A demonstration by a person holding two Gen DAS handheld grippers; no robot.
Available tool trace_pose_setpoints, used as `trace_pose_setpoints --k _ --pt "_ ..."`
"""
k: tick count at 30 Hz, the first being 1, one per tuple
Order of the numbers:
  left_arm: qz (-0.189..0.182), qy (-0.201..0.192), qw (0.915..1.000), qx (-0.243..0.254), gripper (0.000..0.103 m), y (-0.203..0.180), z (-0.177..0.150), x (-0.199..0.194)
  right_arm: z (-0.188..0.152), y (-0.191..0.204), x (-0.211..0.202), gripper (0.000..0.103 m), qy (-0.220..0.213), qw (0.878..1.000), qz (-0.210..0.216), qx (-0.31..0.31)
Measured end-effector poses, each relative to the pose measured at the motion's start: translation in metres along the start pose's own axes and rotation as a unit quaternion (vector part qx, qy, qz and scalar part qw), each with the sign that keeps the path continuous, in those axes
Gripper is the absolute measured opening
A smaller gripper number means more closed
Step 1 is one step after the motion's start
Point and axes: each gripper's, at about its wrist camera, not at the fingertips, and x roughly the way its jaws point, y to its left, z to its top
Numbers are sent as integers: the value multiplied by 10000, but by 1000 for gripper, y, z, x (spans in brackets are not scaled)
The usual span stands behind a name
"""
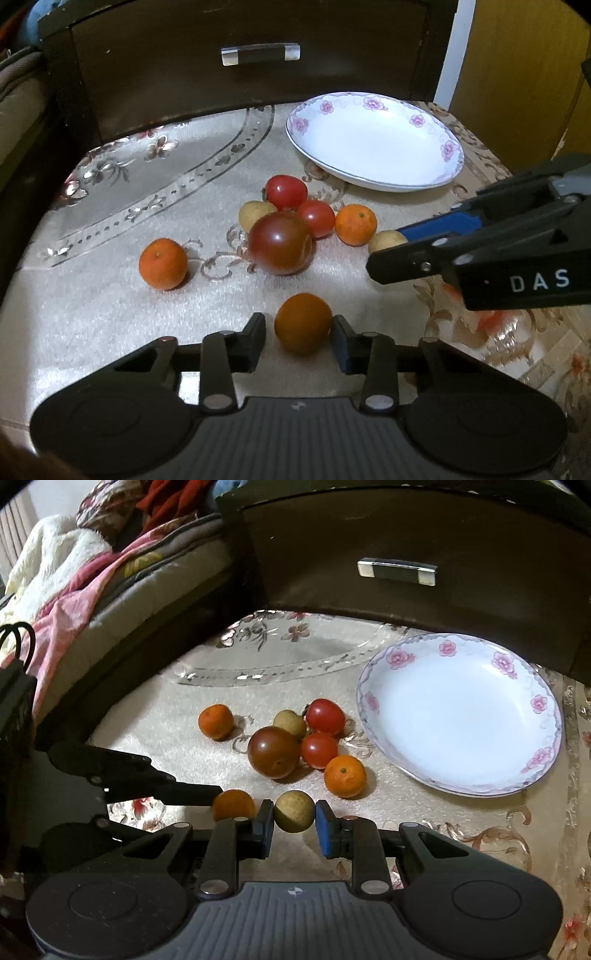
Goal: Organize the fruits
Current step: 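Grasp the small brown fruit with the right gripper while the left gripper grasps a mandarin, then carry both fruits over the white plate and open both grippers to drop them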
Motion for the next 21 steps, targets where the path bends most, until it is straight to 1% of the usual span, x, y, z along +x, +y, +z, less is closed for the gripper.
trace_pose_setpoints --k 1,7,9,15,21 --pt "-8 4 10000 -9 40 0 1 1 0 -2 0 18 -5 10000 -3 49" --pt "-49 43 10000 -27 39 0 1 -1 4 -12 -8 18 -149 9996 -80 205" --pt "-159 9 9998 -142 39 2 3 -5 7 -15 -12 18 -232 9993 -99 263" --pt "-319 -309 9987 -241 39 0 19 -19 16 -30 -24 18 -508 9975 -230 424" --pt "-292 -558 9978 -211 39 -4 50 -16 26 -50 -26 18 -671 9947 -498 594"
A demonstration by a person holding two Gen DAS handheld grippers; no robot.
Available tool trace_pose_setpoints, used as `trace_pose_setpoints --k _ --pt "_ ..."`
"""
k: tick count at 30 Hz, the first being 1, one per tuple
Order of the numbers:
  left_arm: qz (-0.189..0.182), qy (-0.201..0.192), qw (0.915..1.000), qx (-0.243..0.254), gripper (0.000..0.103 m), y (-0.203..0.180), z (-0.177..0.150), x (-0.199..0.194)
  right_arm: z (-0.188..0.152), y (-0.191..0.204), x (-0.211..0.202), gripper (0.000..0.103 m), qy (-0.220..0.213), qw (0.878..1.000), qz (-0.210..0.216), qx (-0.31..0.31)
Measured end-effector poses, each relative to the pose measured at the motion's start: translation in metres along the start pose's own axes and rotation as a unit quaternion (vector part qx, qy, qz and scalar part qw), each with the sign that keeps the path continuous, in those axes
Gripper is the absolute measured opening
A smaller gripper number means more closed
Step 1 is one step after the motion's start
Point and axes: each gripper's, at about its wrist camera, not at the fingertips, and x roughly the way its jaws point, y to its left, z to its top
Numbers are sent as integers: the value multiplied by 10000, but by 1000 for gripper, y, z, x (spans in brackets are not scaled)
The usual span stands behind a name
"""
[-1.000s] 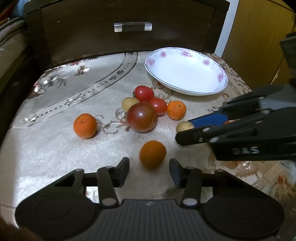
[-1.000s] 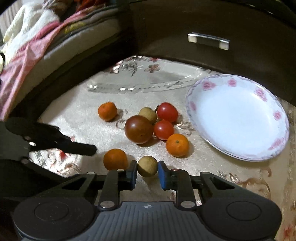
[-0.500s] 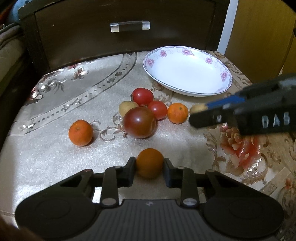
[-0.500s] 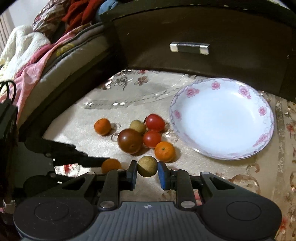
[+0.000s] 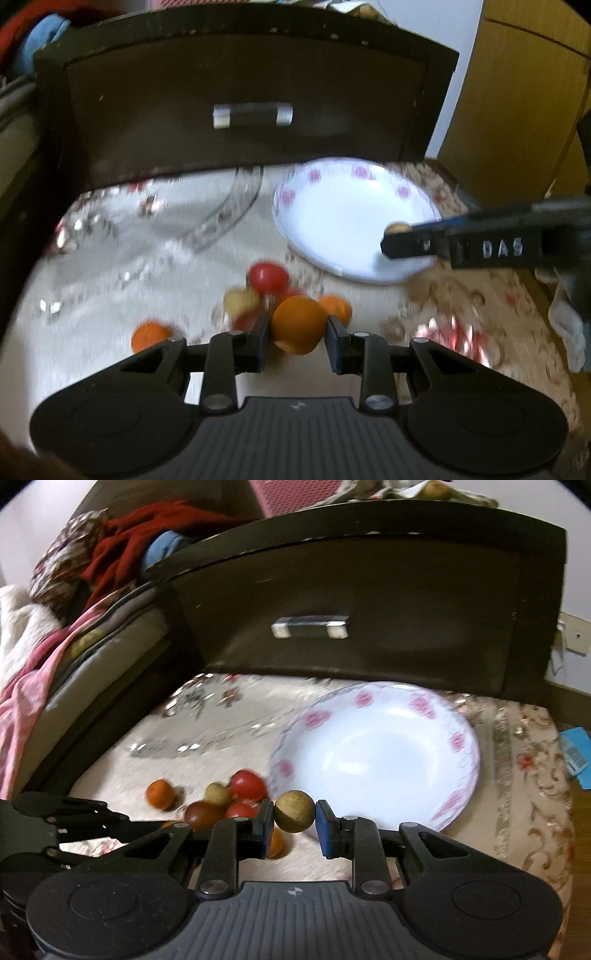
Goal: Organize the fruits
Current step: 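Carry both fruits over the white plate and open both grippers to drop them, then grasp a mandarin with the right gripper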
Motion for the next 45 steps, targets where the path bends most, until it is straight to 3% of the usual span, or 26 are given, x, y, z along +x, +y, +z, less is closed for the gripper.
trace_pose_setpoints --k 9,19,30,36,45 --pt "-41 -133 9990 421 39 -25 47 36 6 -28 10 18 -7 9994 -292 203" --pt "25 77 9992 399 39 -32 48 59 3 -42 20 20 137 9984 -397 378" --pt "132 34 9992 388 40 -33 50 59 4 -41 18 23 98 9981 -469 397" --pt "192 22 9994 301 40 -25 49 49 5 -41 15 23 31 9979 -502 414" --pt "394 -232 9988 172 41 -4 40 -11 7 -21 -9 24 -192 9985 -391 345"
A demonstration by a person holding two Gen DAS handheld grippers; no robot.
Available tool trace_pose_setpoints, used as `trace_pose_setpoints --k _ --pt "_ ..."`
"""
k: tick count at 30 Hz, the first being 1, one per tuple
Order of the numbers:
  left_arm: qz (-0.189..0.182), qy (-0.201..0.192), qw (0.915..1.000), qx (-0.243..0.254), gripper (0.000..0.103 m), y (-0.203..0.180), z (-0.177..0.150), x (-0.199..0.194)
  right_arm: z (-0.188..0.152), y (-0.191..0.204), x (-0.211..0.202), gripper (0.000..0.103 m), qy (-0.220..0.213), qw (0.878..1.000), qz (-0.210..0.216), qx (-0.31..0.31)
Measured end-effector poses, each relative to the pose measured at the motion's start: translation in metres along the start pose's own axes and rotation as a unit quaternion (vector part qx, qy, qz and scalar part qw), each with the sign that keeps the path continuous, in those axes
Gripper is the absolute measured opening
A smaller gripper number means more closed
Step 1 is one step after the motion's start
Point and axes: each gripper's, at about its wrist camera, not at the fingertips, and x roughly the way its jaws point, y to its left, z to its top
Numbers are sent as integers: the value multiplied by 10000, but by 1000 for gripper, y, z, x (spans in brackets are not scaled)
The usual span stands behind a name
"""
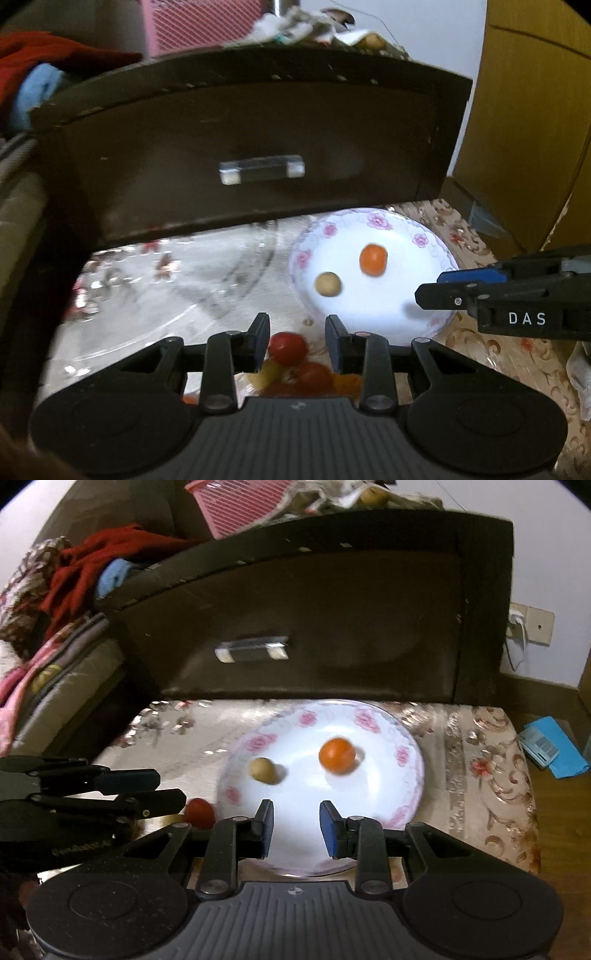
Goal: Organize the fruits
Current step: 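Grasp a mandarin with the right gripper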
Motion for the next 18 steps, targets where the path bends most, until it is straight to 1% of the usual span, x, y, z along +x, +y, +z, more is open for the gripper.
trace_pose_setpoints --k 3,5,8,12,15,18 --pt "76 -51 10000 10 43 8 -9 -22 -2 16 -10 25 -29 9999 111 -54" --pt "128 -55 9999 -13 45 14 -17 -33 -7 27 -16 27 -34 9998 154 -91" --pt "139 10 9998 -145 45 26 -32 -43 -17 44 -22 28 43 9996 228 -171" --pt "57 128 9992 -384 45 37 -49 -44 -35 59 -22 28 280 9991 260 -206" --pt "41 240 9992 -305 45 37 -57 -38 -44 67 -12 28 494 9980 209 -335" --pt "14 331 9991 -276 45 37 -62 -31 -47 70 -1 28 604 9971 226 -392"
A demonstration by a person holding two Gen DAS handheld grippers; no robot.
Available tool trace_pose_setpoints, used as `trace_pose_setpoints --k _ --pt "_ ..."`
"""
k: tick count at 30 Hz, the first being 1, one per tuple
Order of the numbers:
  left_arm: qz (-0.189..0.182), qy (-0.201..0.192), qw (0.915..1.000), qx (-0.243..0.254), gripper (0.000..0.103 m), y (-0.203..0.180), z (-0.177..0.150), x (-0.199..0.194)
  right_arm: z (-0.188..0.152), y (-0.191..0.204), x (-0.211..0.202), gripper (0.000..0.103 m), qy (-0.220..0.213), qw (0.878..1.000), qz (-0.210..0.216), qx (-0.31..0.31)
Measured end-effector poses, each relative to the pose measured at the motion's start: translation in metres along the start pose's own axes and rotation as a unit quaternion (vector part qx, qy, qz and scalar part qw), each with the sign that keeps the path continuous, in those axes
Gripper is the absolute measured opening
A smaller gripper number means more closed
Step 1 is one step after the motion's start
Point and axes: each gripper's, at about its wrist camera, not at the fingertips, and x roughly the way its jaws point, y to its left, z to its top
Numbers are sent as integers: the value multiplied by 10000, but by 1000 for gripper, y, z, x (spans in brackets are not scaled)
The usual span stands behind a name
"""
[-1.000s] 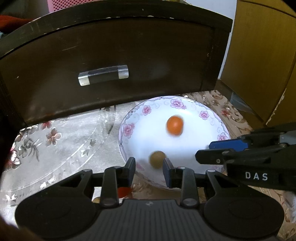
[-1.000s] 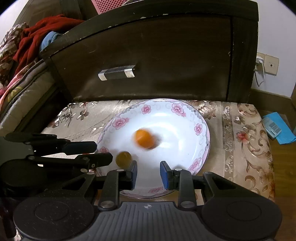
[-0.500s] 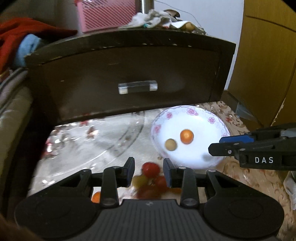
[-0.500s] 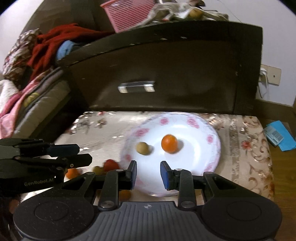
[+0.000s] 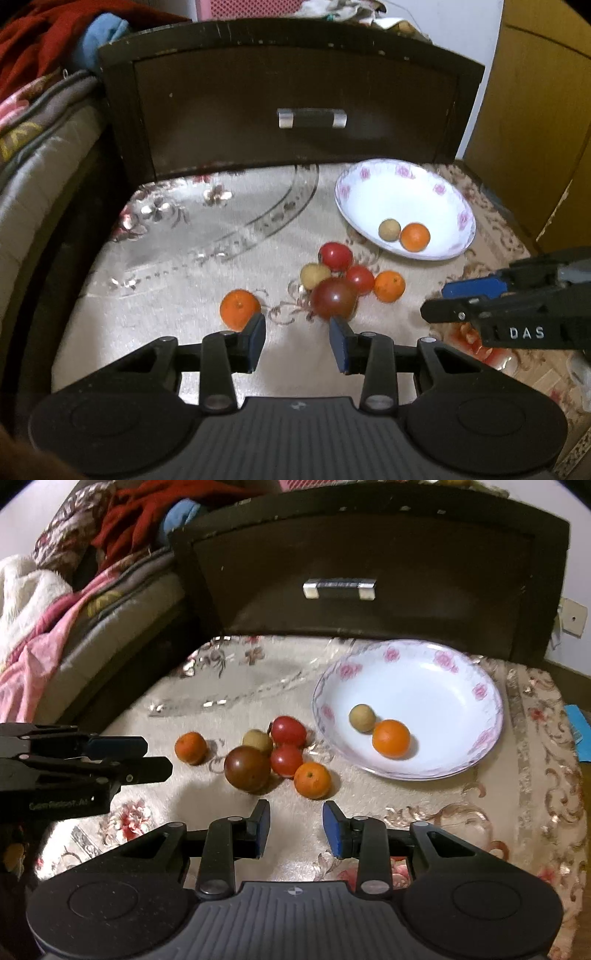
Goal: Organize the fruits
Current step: 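Grasp a mandarin with the right gripper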
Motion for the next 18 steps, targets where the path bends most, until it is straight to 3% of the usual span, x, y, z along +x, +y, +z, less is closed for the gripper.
trace_pose_setpoints --k 18 --pt "-353 208 9990 159 47 -8 -3 27 7 -10 47 31 146 9997 74 -207"
